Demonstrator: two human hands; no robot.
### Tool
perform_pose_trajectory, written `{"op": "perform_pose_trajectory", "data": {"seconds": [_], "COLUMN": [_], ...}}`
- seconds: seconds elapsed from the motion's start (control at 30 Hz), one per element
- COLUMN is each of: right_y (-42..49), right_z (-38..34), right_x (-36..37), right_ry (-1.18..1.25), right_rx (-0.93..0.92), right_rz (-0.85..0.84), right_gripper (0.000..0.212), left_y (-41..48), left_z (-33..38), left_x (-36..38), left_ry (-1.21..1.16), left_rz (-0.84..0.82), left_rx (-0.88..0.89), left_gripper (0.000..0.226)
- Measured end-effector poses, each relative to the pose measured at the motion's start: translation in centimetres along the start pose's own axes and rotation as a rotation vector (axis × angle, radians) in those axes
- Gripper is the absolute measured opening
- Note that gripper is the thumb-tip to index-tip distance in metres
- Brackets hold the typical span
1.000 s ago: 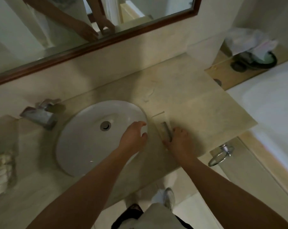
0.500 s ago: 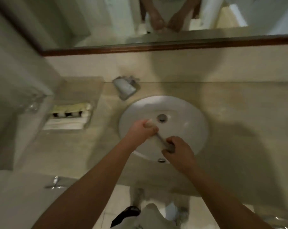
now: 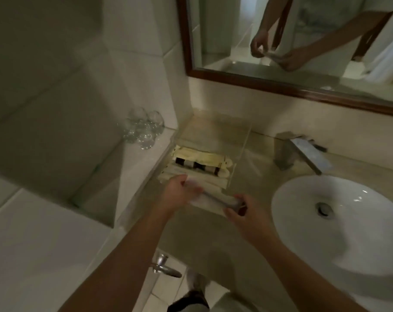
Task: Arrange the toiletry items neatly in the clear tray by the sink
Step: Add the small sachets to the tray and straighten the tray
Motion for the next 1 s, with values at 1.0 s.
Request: {"op": "perform_pose_trajectory", "data": {"seconds": [1.0], "right_y": [12.7], "right_z": [-5.2], "right_x": [6.6], "right_ry": [0.057], "right_rx": [0.238], "right_rz": [0.337], "right_gripper": [0.011], "left_y": [18.1], "left_z": [0.2], "left_x": [-3.8], "left_ry": [0.178], "left_rz": [0.333], "left_rx": [-0.102], "left_gripper": [0.015]}}
Point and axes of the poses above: each hand's wrist, its own y-axis towards the middle knuckle, its own x-axis out of the palm, z = x × y, the point moved 7 cm from there along y, towards the middle knuckle, and after that the axes turned 9 degrees about z, right-handed, at the moved point
